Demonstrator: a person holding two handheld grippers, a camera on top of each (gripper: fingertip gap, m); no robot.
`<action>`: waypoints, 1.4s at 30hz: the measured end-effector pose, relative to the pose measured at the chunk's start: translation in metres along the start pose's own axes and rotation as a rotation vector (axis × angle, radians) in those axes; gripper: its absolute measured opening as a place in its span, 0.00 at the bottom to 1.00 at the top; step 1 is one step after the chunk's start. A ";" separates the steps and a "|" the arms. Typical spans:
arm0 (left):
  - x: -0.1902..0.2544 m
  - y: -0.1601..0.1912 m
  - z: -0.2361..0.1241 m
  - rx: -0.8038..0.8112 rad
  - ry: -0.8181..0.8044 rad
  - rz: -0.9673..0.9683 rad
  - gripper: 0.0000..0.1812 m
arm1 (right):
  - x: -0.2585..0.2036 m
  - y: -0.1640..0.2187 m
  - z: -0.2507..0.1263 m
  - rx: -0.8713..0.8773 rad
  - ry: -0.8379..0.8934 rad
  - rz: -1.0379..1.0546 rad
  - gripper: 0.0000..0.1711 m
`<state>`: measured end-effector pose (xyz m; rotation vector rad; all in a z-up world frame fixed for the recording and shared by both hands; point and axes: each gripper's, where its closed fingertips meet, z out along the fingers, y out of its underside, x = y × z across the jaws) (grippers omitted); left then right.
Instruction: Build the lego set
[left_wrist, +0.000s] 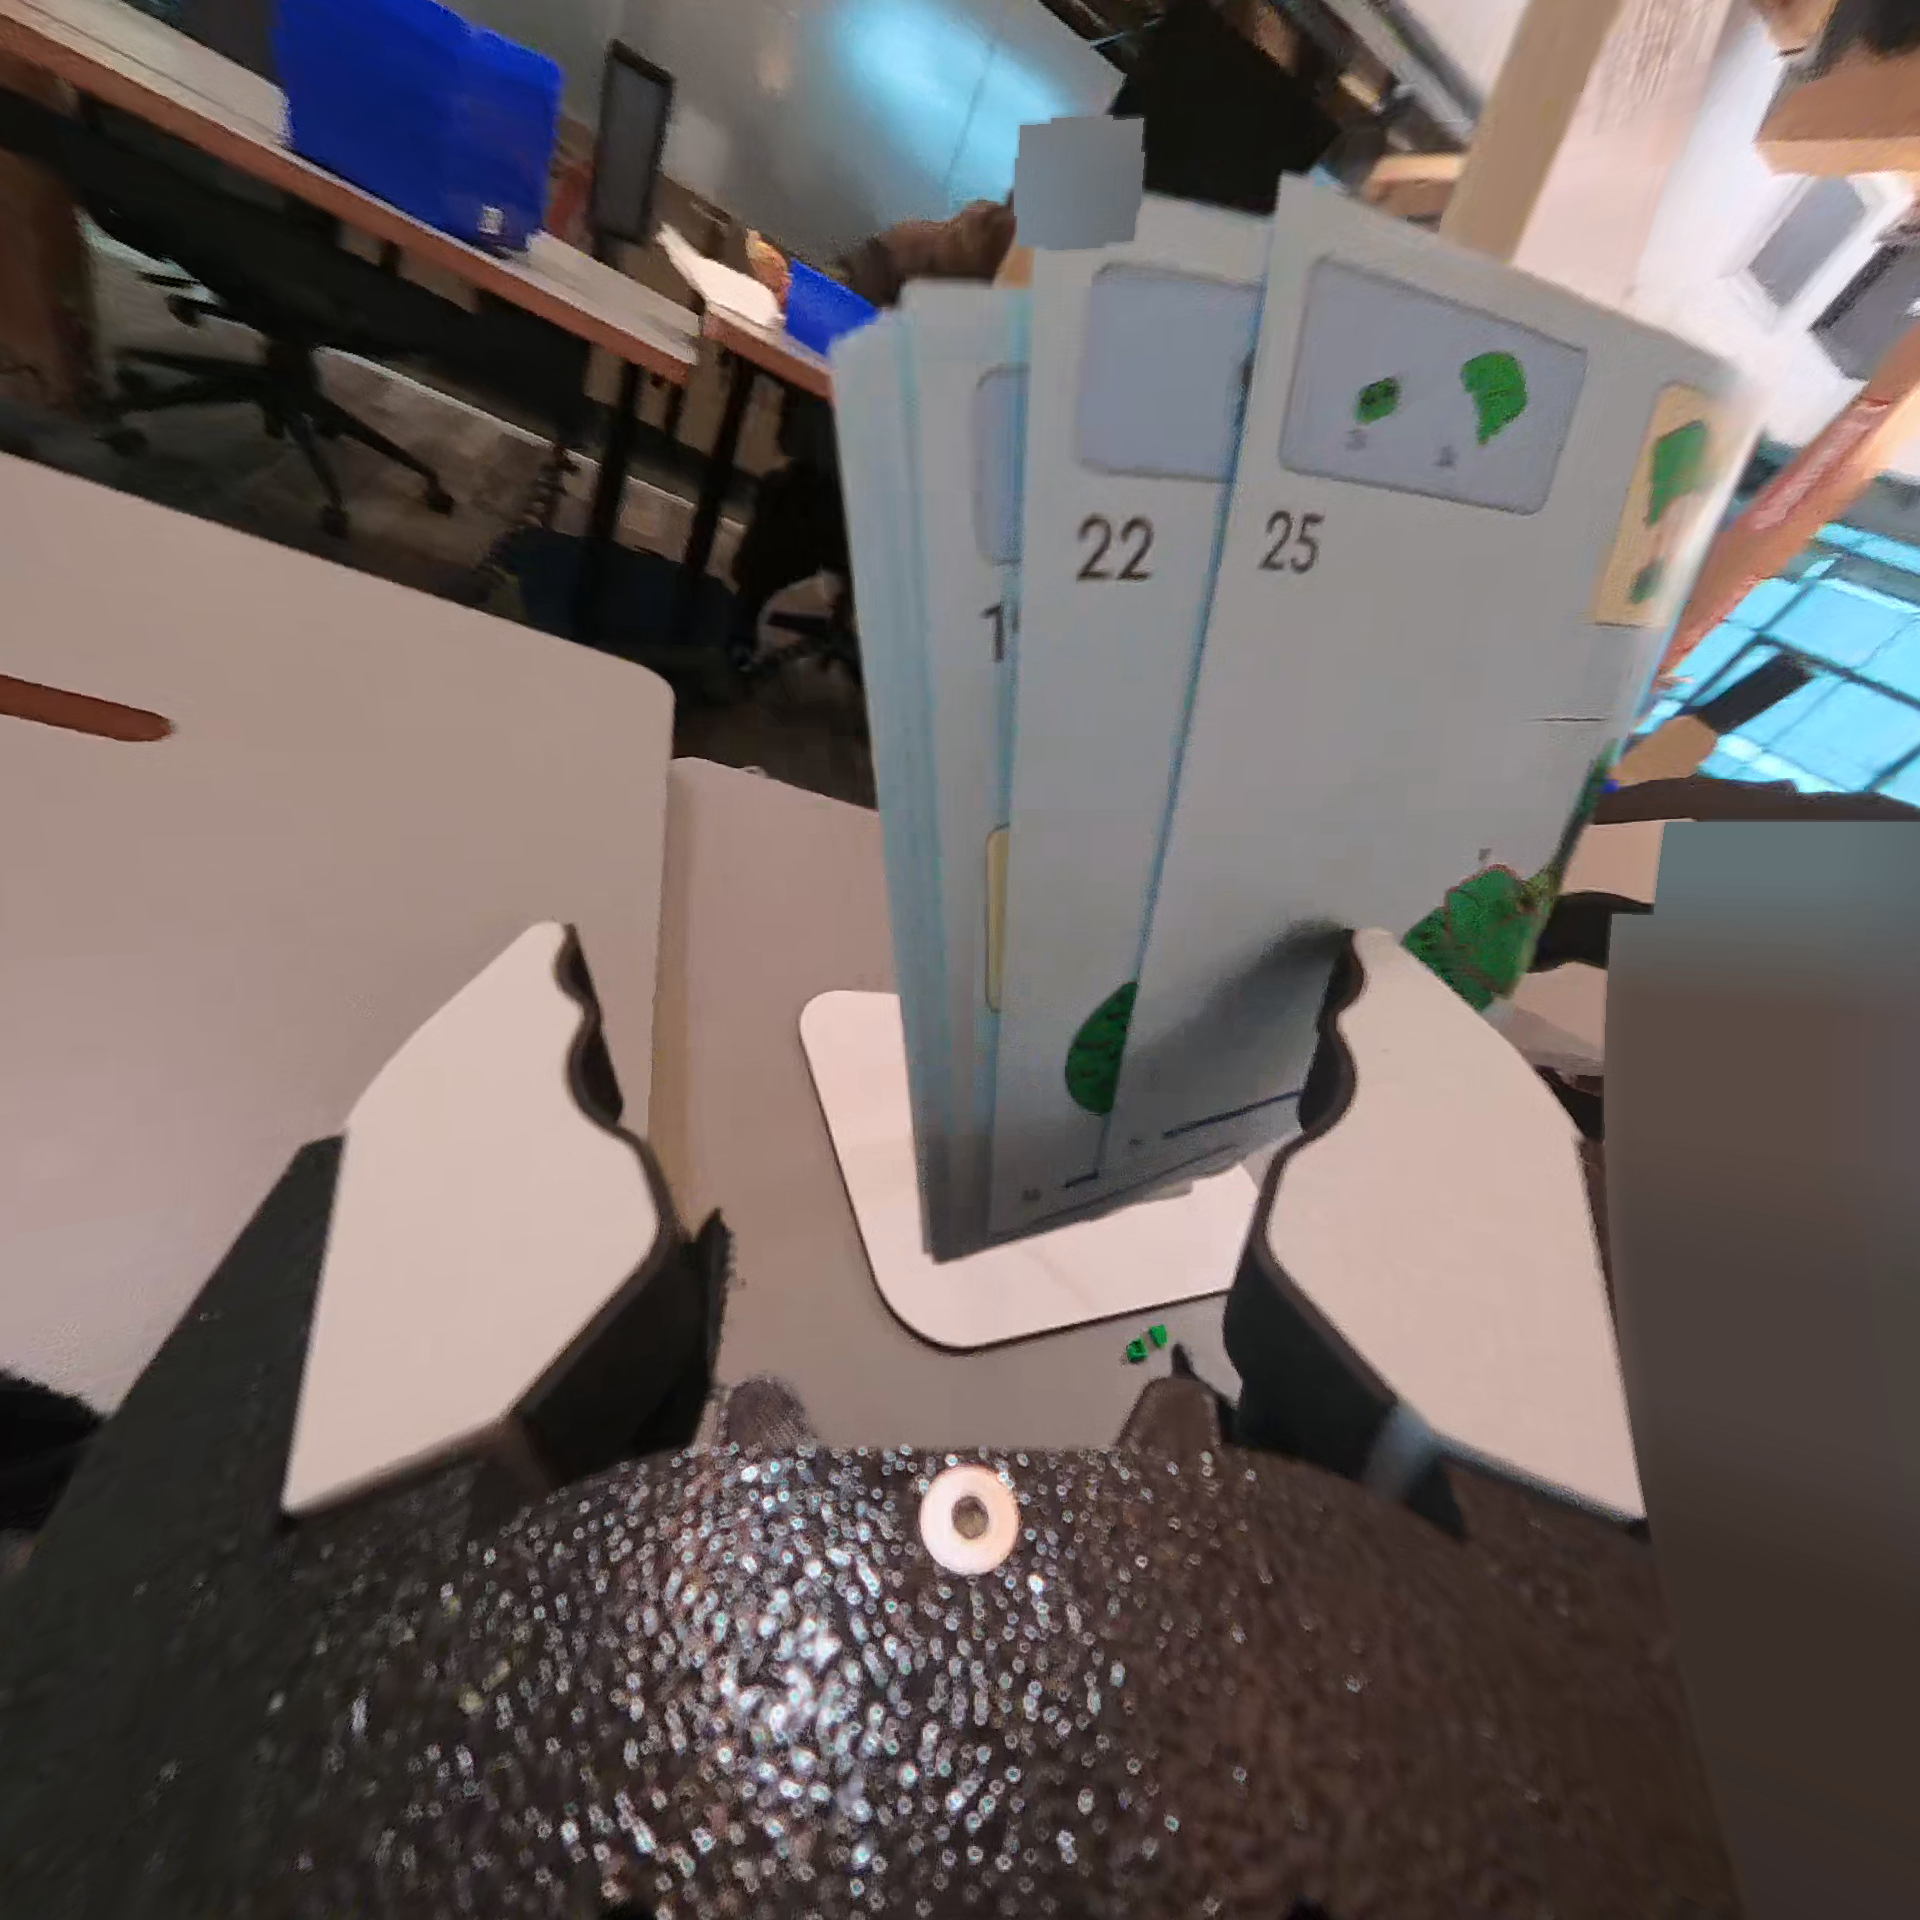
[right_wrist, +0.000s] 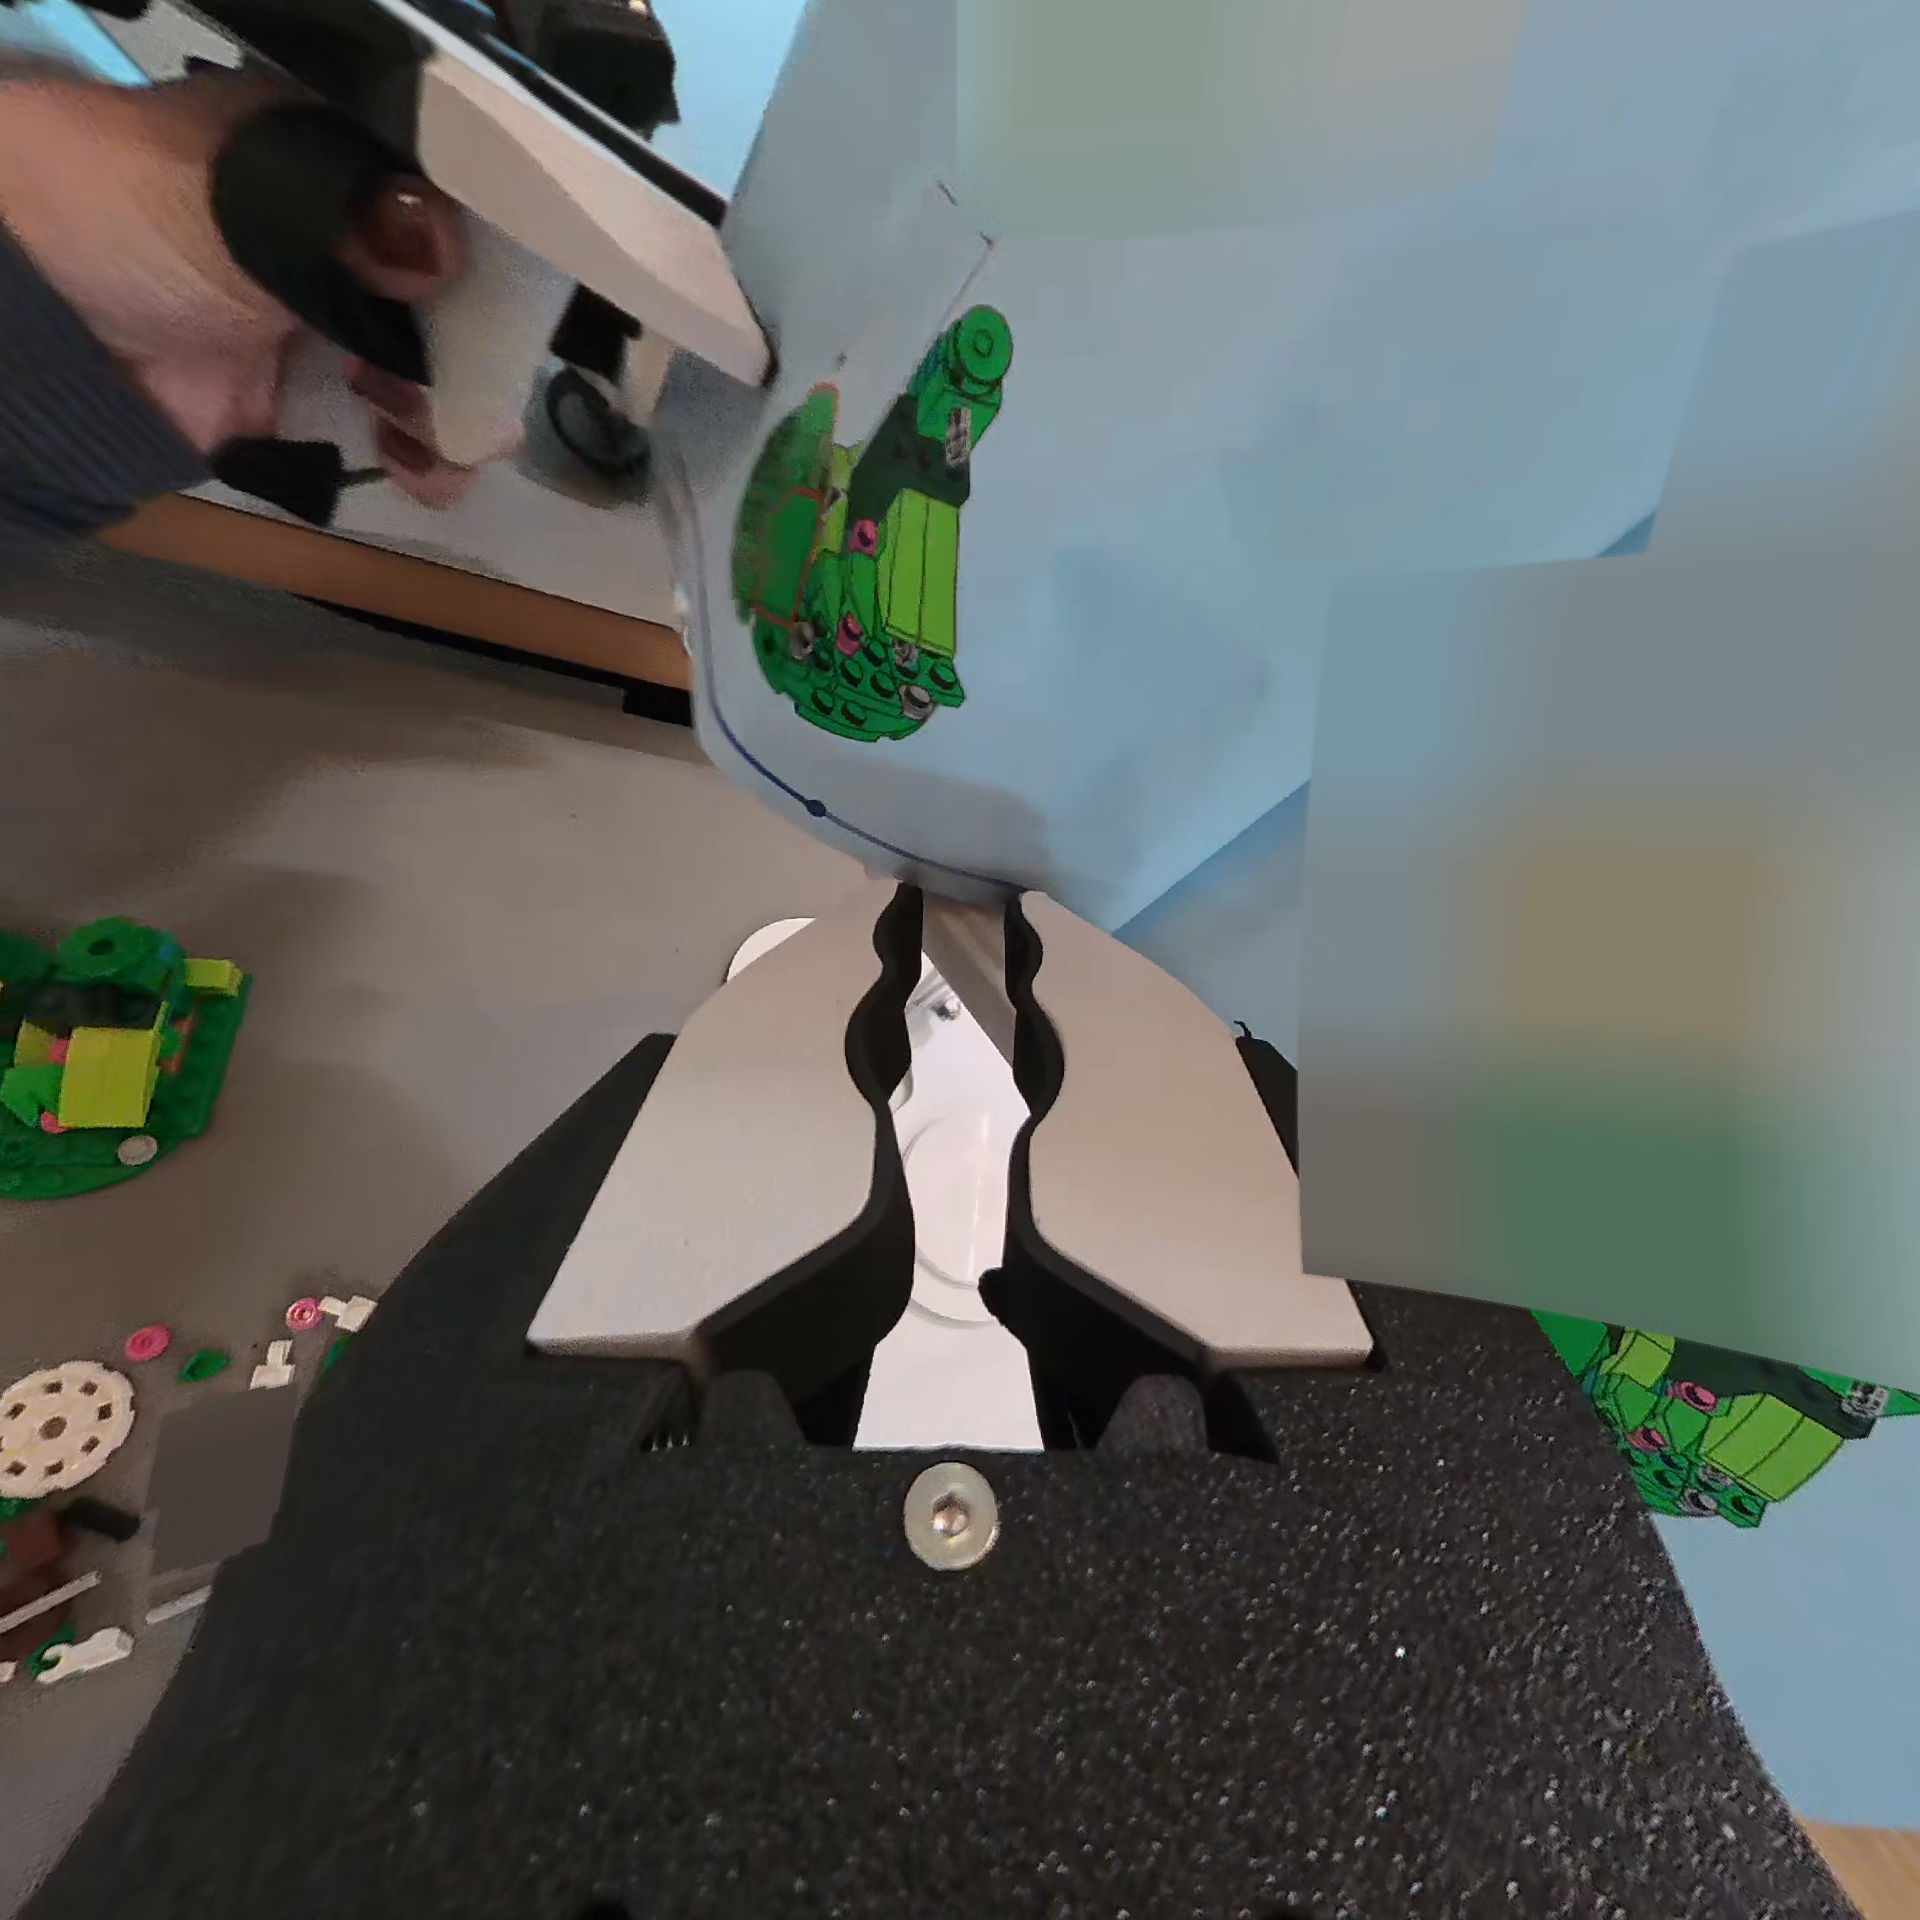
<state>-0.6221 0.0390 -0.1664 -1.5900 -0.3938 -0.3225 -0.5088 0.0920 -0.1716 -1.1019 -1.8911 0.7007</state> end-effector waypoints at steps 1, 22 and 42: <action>0.001 -0.001 0.001 0.019 0.055 -0.012 0.65 | -0.001 0.000 0.001 -0.007 -0.007 -0.003 0.08; 0.049 -0.006 -0.015 0.058 0.465 -0.093 0.53 | 0.023 -0.029 -0.004 0.175 0.126 -0.001 0.03; 0.058 -0.011 -0.007 -0.065 -0.003 0.199 0.29 | 0.090 0.027 -0.040 0.053 0.515 0.034 0.04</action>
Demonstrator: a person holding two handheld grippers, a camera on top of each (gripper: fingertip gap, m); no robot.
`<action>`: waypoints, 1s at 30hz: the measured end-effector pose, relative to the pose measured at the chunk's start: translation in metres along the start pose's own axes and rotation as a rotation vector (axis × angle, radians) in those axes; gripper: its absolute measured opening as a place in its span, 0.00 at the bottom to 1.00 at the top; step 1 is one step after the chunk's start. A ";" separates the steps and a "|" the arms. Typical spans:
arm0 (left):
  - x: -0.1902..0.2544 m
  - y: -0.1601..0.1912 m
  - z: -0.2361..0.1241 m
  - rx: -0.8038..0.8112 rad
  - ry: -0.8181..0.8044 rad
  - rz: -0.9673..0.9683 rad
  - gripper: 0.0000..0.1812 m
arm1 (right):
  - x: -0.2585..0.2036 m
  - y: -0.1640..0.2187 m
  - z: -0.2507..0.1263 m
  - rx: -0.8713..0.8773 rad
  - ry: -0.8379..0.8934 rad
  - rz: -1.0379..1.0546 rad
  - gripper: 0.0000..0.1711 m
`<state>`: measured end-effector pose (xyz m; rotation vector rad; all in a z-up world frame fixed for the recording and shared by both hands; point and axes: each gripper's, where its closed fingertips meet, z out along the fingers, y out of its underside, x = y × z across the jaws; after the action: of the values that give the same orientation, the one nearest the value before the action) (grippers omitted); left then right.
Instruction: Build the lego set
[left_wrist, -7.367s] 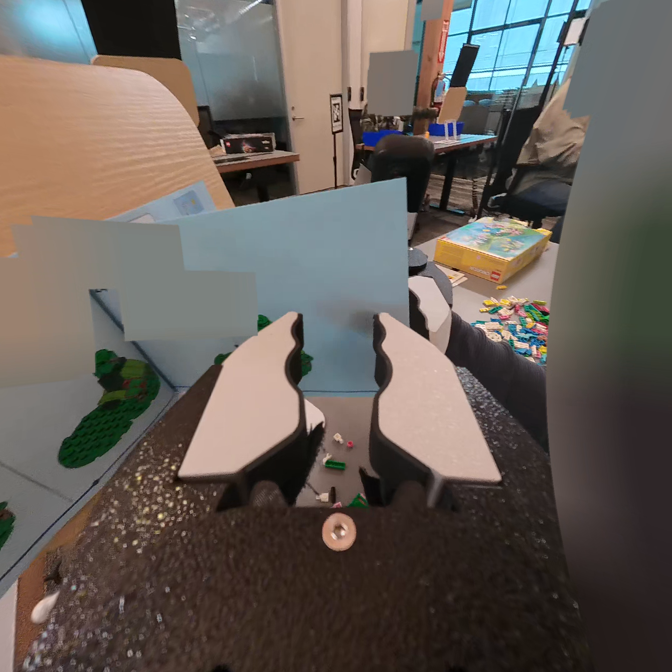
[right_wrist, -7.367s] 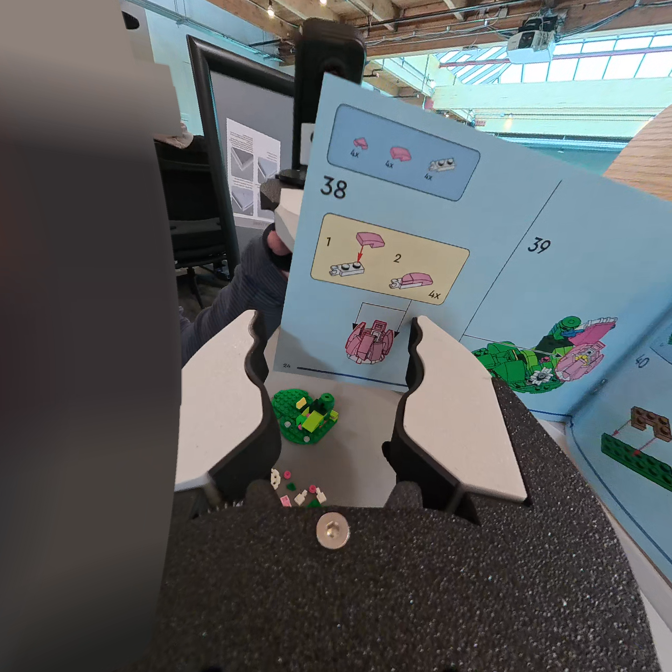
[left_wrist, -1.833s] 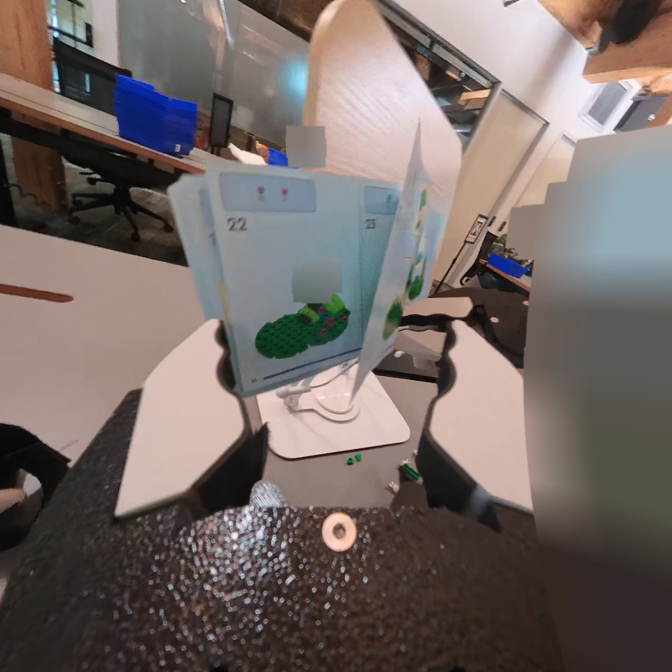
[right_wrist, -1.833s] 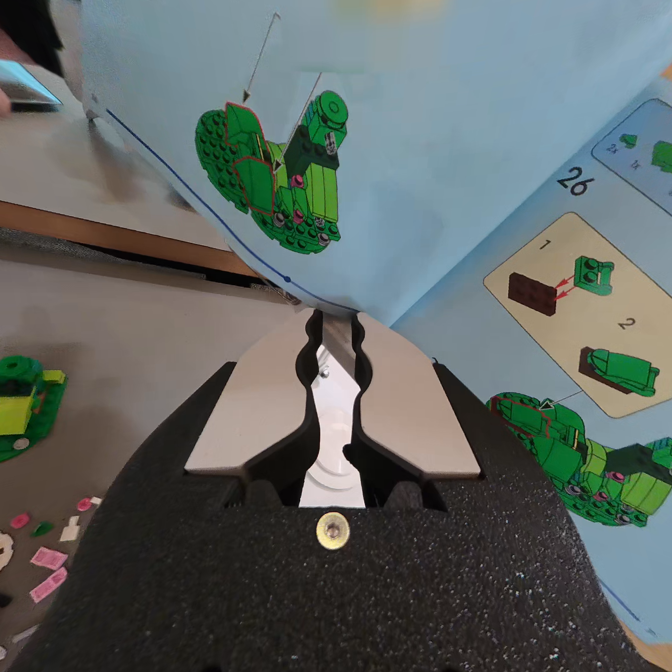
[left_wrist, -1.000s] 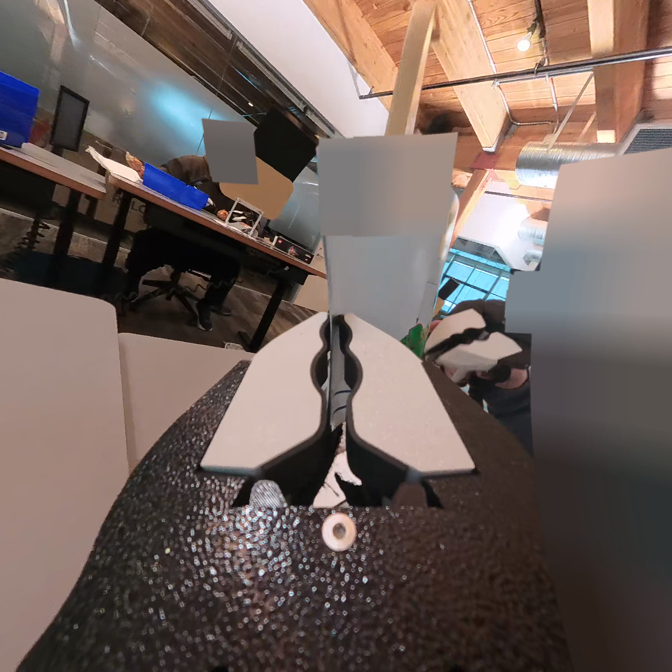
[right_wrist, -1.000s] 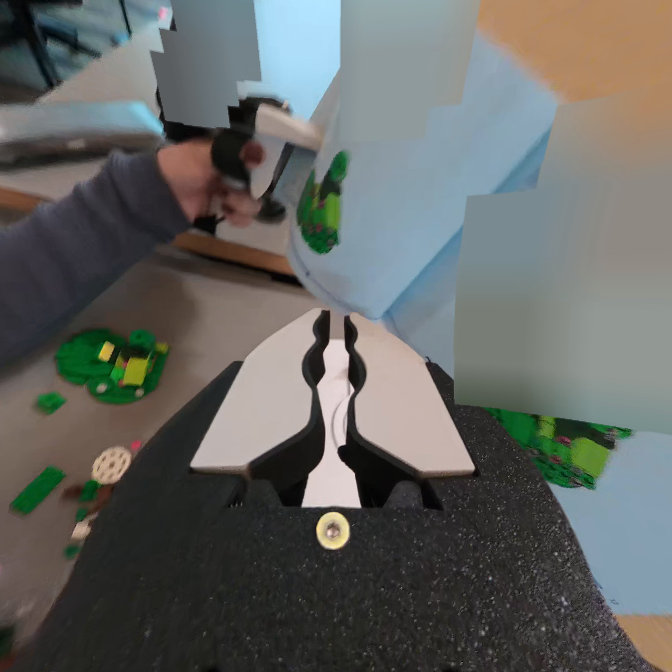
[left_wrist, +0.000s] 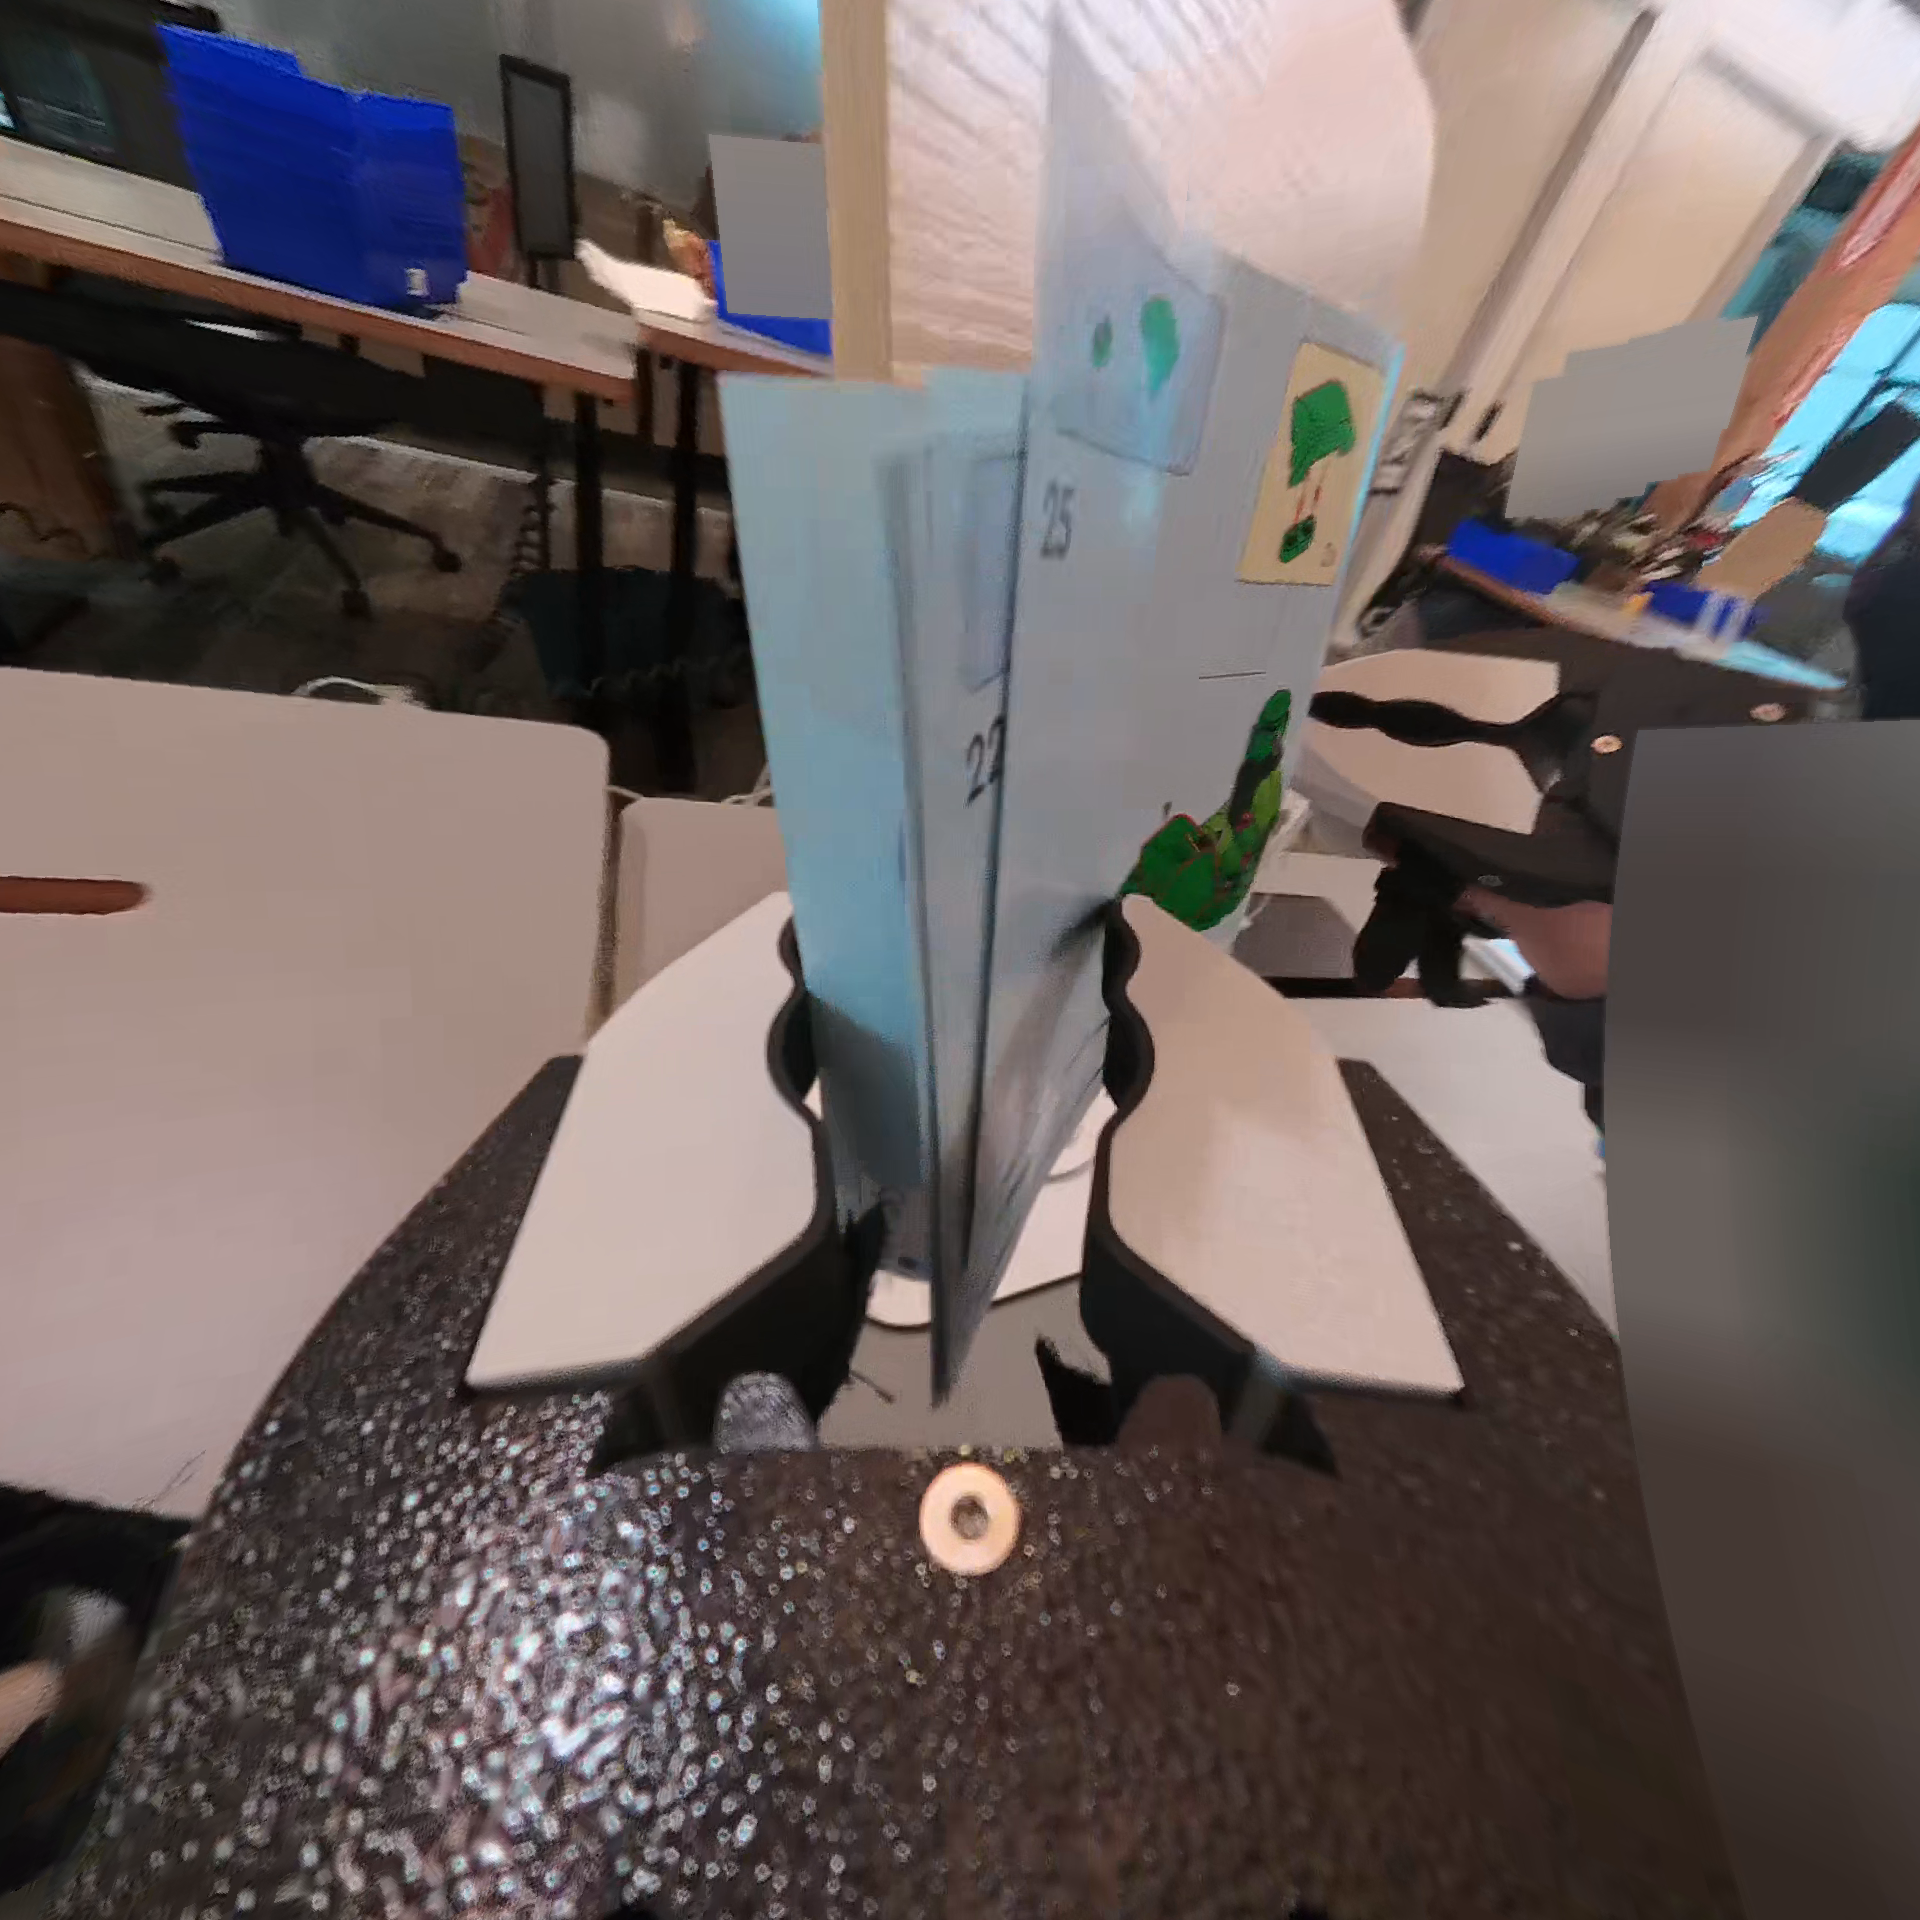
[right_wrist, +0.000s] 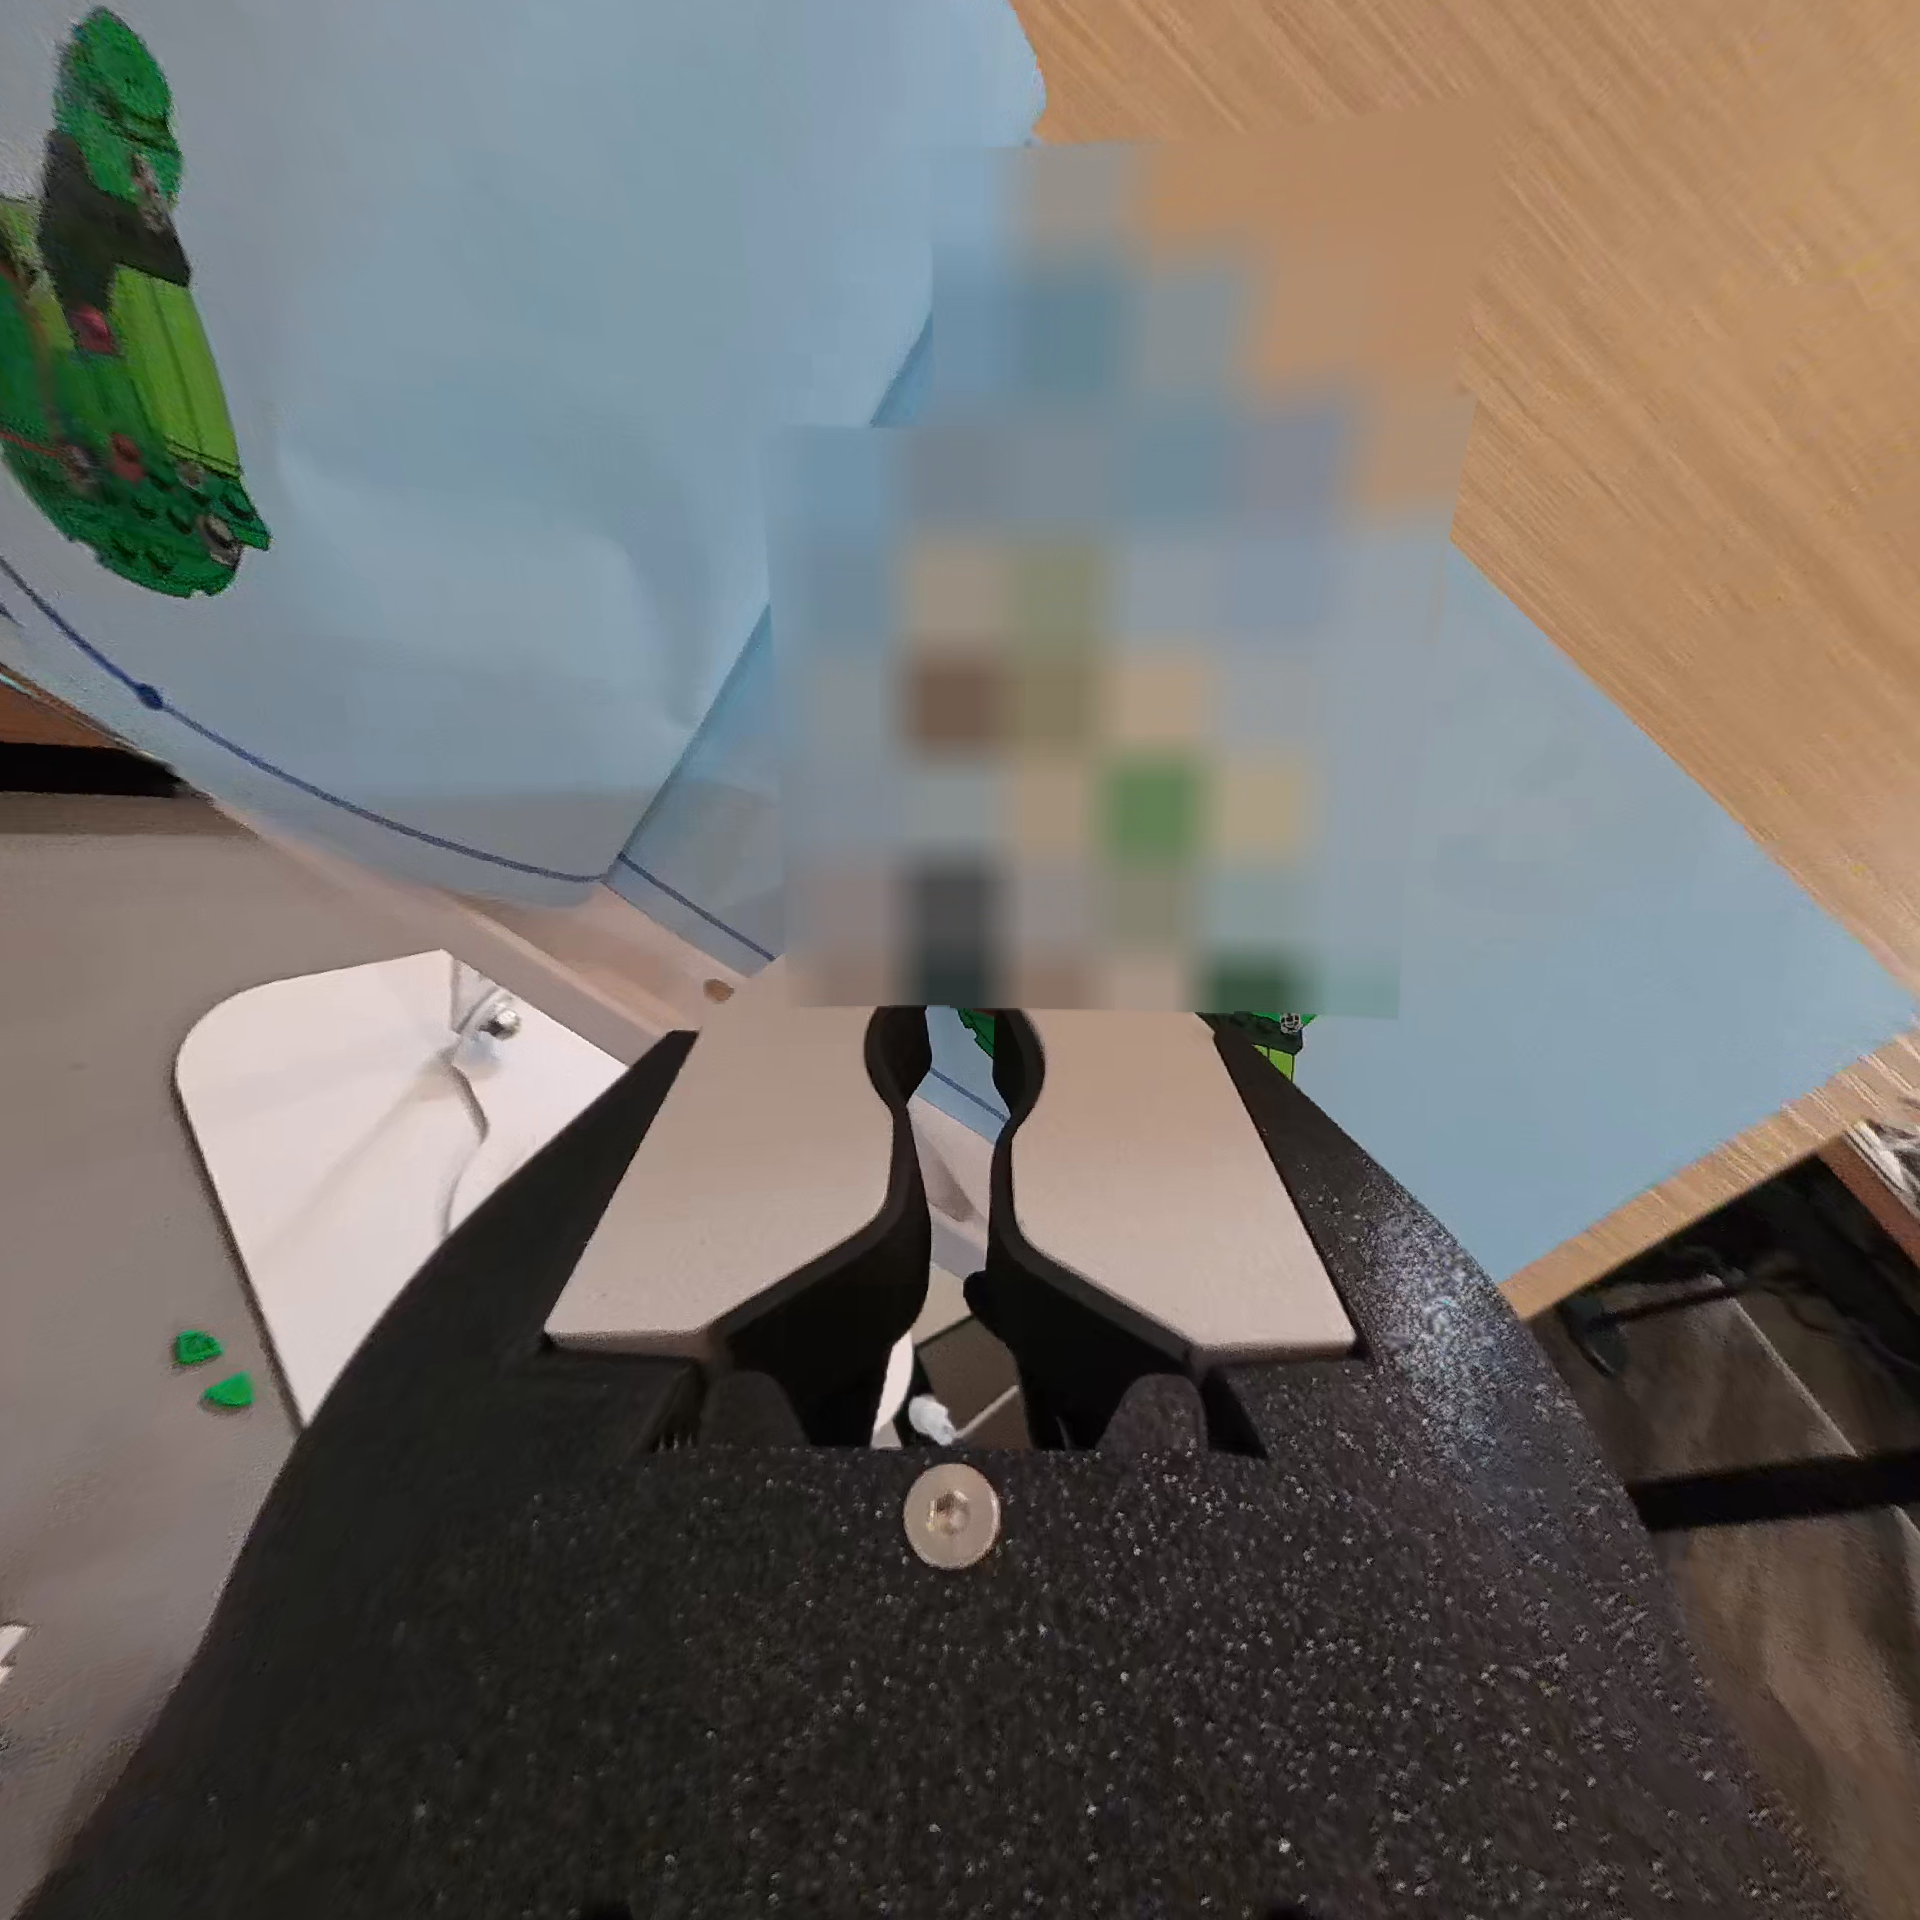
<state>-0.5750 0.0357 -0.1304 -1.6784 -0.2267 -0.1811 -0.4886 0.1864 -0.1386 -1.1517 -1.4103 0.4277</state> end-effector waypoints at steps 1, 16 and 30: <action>0.001 -0.003 -0.001 0.000 -0.029 0.024 0.30 | 0.003 0.002 0.000 -0.005 0.013 0.007 0.03; 0.009 -0.029 -0.001 0.168 -0.066 0.104 0.15 | -0.053 -0.018 -0.008 0.078 -0.243 -0.096 0.01; -0.014 -0.016 -0.005 0.173 0.040 0.007 0.02 | -0.065 -0.028 -0.001 0.116 -0.230 -0.203 0.10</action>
<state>-0.5926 0.0320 -0.1177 -1.5022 -0.2011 -0.1848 -0.5112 0.1205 -0.1508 -0.8761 -1.6623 0.5018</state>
